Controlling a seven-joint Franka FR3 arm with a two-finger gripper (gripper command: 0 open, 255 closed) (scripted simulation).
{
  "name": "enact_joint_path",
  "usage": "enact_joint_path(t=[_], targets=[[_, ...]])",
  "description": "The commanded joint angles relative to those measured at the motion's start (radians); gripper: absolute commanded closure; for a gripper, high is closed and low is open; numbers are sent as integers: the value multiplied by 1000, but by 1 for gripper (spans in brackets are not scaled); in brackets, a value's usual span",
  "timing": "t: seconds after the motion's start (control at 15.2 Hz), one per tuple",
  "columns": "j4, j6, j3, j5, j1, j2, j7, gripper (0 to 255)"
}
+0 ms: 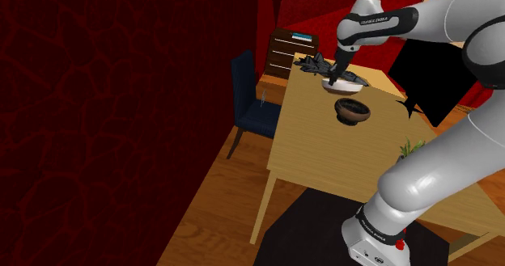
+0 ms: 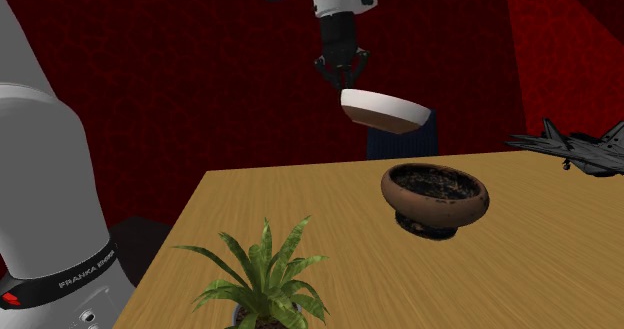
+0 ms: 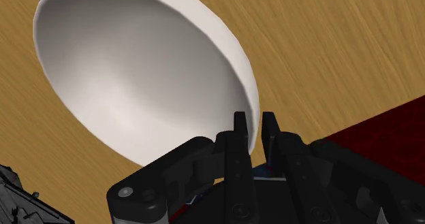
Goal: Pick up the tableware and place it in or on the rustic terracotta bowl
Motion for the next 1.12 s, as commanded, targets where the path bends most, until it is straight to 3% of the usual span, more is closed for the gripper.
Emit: enact_joint_path(t=[0.0,0.59,1.06], targets=[[3,-4,-29,0,-19,-6,-50,255],[81,-30,-164,28,-98,28,-280,255],[2,64,-170,31,-100,44,-281,255]])
